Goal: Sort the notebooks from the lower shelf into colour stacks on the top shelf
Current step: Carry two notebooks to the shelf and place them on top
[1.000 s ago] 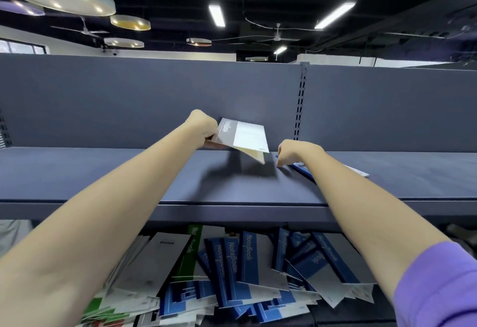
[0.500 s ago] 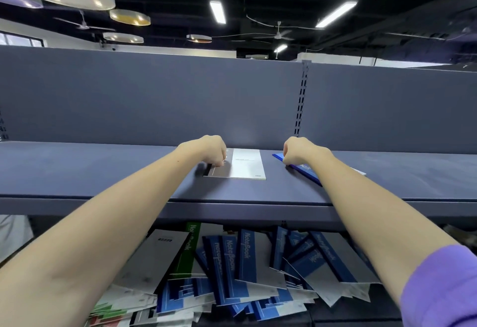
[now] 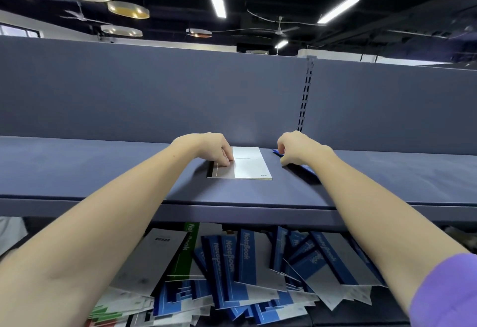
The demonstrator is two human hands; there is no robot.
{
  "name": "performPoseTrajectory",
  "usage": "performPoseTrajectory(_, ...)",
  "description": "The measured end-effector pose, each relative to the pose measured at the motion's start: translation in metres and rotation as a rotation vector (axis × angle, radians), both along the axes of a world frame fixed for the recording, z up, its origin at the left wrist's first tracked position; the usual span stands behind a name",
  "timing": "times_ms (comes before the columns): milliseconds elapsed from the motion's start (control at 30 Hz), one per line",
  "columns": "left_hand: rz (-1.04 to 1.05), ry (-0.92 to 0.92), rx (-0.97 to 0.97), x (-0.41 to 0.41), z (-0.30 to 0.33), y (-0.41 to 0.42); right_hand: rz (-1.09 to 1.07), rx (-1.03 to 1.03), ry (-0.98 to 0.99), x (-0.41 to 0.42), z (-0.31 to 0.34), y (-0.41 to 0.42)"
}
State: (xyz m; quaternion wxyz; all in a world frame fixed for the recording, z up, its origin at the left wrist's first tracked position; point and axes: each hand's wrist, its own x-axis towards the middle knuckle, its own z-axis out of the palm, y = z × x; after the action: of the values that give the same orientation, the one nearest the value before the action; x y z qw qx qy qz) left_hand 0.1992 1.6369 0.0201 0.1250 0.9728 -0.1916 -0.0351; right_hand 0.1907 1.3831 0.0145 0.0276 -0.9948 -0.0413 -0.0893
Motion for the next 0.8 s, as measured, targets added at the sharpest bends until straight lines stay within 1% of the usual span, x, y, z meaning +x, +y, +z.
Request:
performPoseTrajectory(233,0.003,-0.008,-0.01,0.007,0.001,-0.004,0.048,0.034,0.003,0.006,-0.001,0.001)
performPoseTrajectory(400,-0.003,-0.007,-0.068,0.009,0.003,0.0,0.058,0.102,-0.019,0.009,0.003,-0.005)
performPoseTrajectory(500,-0.045,0.045,-0.1,0.006,-0.001,-0.001,0.071,0.097,-0.025,0.011,0.003,-0.005)
performPoseTrajectory(633,-0.076,0.038,-0.11,-0.002,-0.001,-0.006,0.094,0.073,-0.02,0.012,0.0,-0.003)
performPoseTrajectory(667,-0.088,0.061,-0.104,-0.004,-0.001,-0.007,0.101,0.066,-0.014,0.012,0.0,-0.003)
performPoseTrajectory(767,-0.125,0.055,0.065,-0.01,0.001,-0.015,0.095,0.066,-0.011,0.012,0.0,-0.002)
performPoseTrajectory(800,-0.132,0.056,0.093,-0.011,0.001,-0.017,0.091,0.067,-0.011,0.012,0.0,-0.002)
